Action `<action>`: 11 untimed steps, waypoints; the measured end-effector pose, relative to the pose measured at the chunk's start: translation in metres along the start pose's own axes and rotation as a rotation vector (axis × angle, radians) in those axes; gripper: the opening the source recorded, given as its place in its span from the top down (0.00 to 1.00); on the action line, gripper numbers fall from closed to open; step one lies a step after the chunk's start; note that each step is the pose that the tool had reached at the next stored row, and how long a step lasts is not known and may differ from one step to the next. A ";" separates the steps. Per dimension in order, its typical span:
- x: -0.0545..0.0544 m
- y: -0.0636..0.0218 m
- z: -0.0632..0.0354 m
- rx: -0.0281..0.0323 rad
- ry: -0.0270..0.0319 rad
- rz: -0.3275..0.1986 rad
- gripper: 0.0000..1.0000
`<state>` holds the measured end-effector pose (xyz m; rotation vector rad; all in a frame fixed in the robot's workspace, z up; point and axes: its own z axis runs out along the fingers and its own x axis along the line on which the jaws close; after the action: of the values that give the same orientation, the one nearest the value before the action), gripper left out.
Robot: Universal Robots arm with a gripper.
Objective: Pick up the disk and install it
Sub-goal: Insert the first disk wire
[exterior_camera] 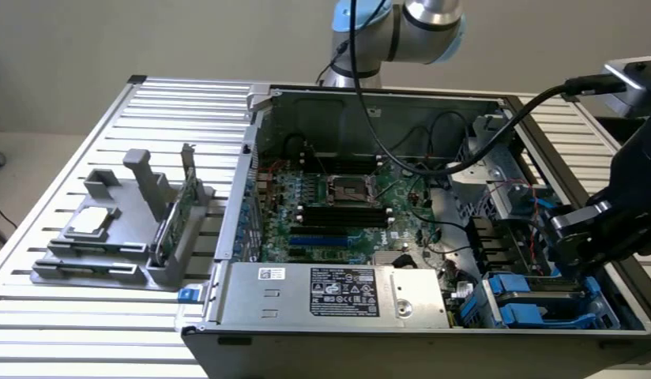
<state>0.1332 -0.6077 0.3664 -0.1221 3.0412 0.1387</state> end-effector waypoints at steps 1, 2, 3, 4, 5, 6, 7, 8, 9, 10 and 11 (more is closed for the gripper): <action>0.000 0.0000 0.0005 -0.0067 -0.0012 0.008 0.75; 0.000 -0.0001 0.0009 -0.0141 -0.0024 0.014 0.75; 0.000 -0.0002 0.0015 -0.0222 -0.0035 0.020 0.75; 0.000 -0.0002 0.0020 -0.0308 -0.0045 0.024 0.75; -0.001 -0.0003 0.0026 -0.0410 -0.0056 0.028 0.75; -0.002 -0.0004 0.0030 -0.0488 -0.0064 0.031 0.75; -0.003 -0.0006 0.0032 -0.0558 -0.0072 0.033 0.75; -0.005 -0.0007 0.0035 -0.0614 -0.0078 0.036 0.75; -0.007 -0.0008 0.0036 -0.0648 -0.0082 0.037 0.75; -0.009 -0.0010 0.0038 -0.0674 -0.0084 0.038 0.75; -0.010 -0.0012 0.0039 -0.0695 -0.0087 0.039 0.75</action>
<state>0.1440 -0.6077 0.3634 -0.0670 3.0319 0.2473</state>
